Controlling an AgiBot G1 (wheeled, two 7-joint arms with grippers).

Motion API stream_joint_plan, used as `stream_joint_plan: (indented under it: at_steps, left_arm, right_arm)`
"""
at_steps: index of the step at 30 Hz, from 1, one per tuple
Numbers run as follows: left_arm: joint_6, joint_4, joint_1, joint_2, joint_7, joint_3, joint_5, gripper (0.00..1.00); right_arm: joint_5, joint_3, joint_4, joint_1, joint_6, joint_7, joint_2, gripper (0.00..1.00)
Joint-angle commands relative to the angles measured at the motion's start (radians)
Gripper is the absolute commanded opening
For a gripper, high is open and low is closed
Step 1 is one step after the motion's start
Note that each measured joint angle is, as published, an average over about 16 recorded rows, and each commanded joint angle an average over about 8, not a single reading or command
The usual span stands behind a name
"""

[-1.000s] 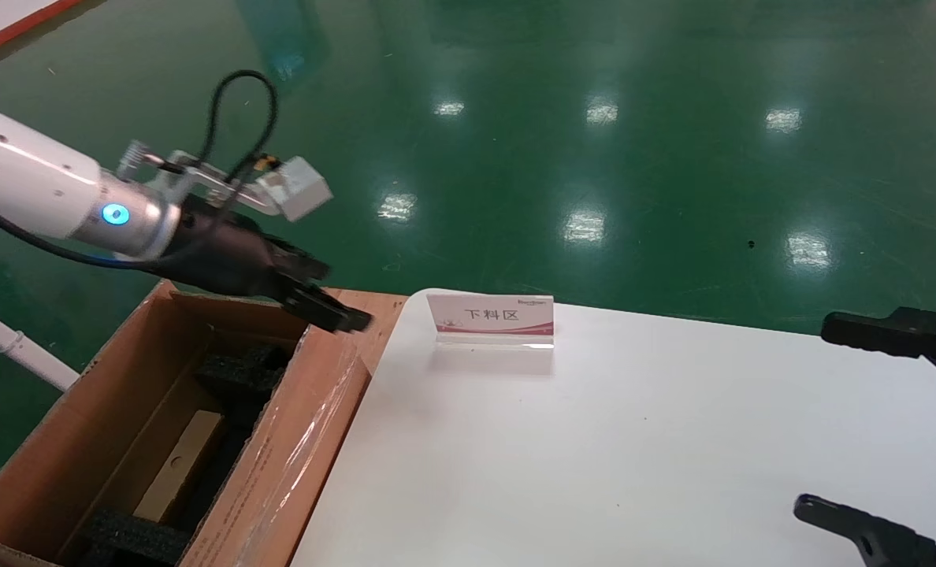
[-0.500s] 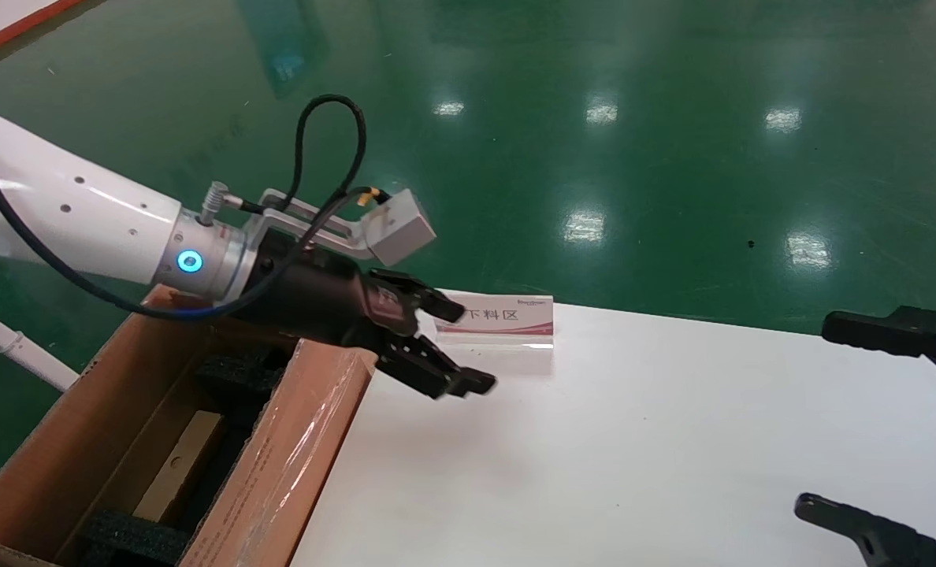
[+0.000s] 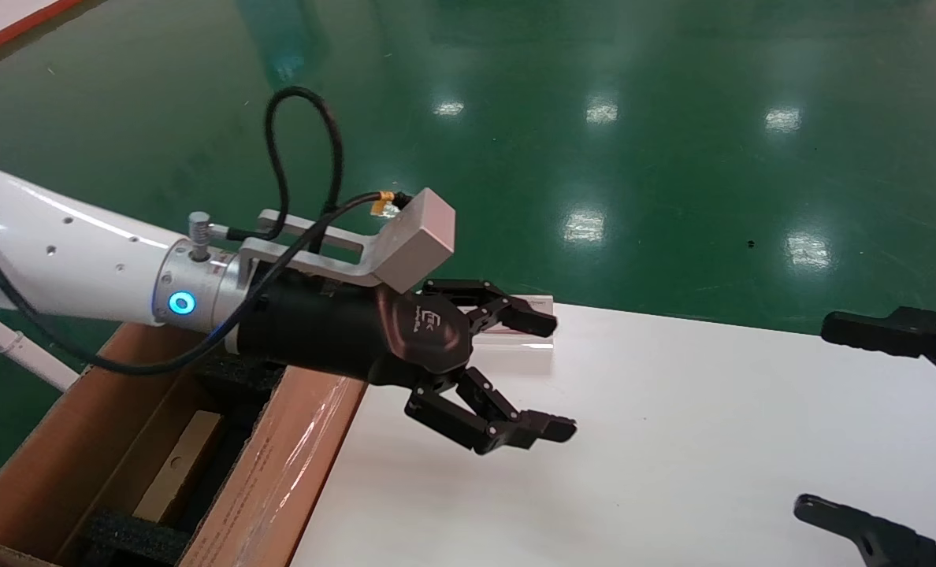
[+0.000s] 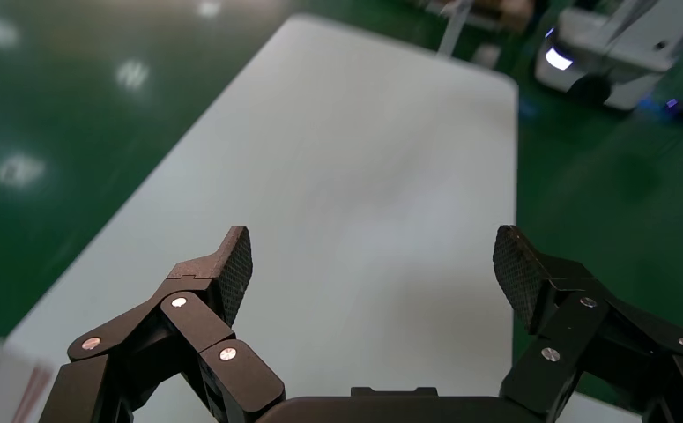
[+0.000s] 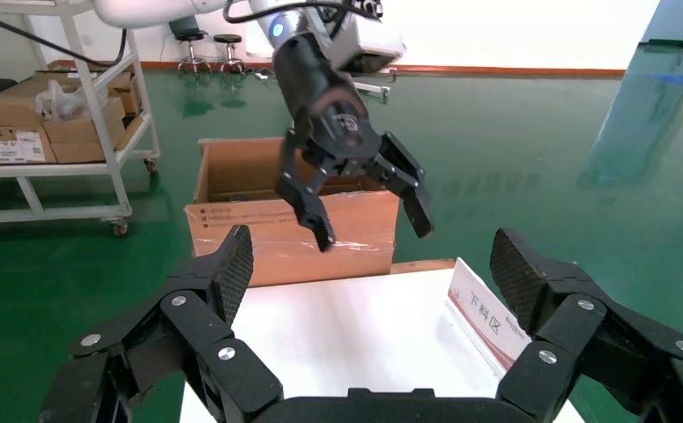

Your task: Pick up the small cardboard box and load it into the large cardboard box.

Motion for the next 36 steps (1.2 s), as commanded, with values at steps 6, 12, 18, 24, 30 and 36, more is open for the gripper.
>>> stream_joint_plan:
  at_steps: [6,12,18,24,30,36]
  left_arm:
    - [0.067,-0.024,0.174,0.008,0.106,-0.242,-0.051,1.00]
    - [0.125,-0.045,0.324,0.014,0.197,-0.450,-0.094,1.00]
    - [0.148,-0.053,0.392,0.017,0.237,-0.546,-0.112,1.00]
    - [0.148,-0.053,0.392,0.017,0.237,-0.548,-0.112,1.00]
    - [0.150,-0.053,0.396,0.018,0.240,-0.552,-0.113,1.00]
    - [0.152,-0.054,0.400,0.018,0.242,-0.557,-0.114,1.00]
  right_arm:
    - [-0.002,0.002,0.001,-0.001,-0.001,0.001,-0.001,1.00]
    - [-0.003,0.005,0.001,-0.001,-0.002,0.003,-0.002,1.00]
    - [-0.004,0.007,0.002,-0.002,-0.003,0.004,-0.003,1.00]
    - [-0.006,0.009,0.003,-0.002,-0.003,0.005,-0.003,1.00]
    - [-0.007,0.011,0.003,-0.003,-0.004,0.006,-0.004,1.00]
    - [-0.007,0.011,0.003,-0.003,-0.004,0.006,-0.004,1.00]
